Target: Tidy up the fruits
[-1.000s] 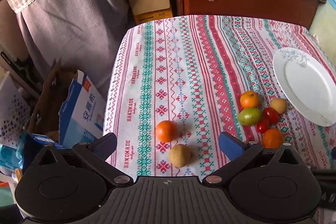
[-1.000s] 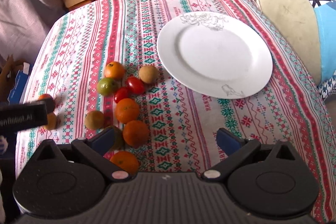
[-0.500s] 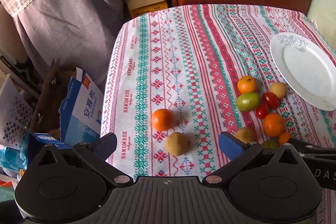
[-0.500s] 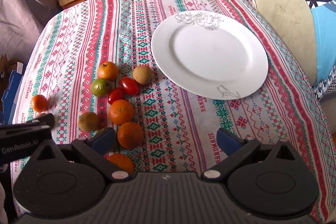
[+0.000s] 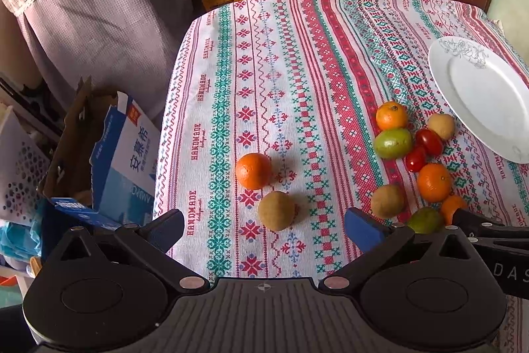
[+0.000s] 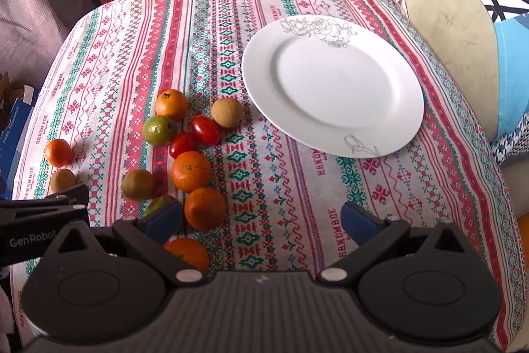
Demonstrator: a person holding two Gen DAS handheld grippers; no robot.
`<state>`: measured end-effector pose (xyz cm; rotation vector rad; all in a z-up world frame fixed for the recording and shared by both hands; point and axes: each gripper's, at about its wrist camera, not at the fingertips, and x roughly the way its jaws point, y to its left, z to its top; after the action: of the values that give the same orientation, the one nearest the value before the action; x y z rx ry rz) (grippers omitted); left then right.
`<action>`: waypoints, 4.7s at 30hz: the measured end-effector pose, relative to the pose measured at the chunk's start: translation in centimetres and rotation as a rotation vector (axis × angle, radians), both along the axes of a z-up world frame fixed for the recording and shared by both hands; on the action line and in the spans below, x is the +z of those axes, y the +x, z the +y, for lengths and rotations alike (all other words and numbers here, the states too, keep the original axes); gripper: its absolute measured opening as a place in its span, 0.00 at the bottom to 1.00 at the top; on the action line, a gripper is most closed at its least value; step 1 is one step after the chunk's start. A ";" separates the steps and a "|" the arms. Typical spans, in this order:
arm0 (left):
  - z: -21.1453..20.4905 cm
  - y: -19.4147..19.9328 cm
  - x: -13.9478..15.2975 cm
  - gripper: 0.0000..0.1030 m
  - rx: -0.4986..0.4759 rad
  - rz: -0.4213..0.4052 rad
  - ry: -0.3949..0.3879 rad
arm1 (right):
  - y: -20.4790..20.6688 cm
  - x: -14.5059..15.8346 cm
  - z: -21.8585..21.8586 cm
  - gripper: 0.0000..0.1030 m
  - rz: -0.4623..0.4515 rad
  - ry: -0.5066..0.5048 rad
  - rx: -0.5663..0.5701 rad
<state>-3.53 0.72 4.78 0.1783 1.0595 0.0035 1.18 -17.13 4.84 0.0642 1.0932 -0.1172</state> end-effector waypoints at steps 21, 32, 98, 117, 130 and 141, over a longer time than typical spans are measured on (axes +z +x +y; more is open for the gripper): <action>0.0 0.2 -0.1 0.99 0.011 0.019 -0.020 | 0.0 0.2 0.0 0.98 0.000 0.004 0.007; -0.2 0.1 -0.1 0.98 0.007 0.017 -0.019 | 0.0 0.1 0.0 0.98 0.000 0.002 0.007; -1.0 -5.1 -0.6 0.85 -0.200 -0.125 -0.200 | -8.0 -1.9 -3.4 0.47 -0.217 0.244 0.317; 2.9 -3.7 -1.5 0.77 -0.063 -0.226 -0.174 | -6.8 -3.1 -0.2 0.41 -0.248 0.211 0.400; 4.3 -3.1 -2.2 0.77 -0.037 -0.273 -0.200 | -6.6 -3.4 -0.3 0.35 -0.260 0.216 0.388; 3.5 -3.3 -2.9 0.76 -0.074 -0.271 -0.186 | -6.4 -3.4 -0.2 0.35 -0.260 0.219 0.378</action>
<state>-6.78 4.20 1.89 0.0468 0.7769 -0.1340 -5.20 -17.34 1.41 0.0661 0.8386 0.3430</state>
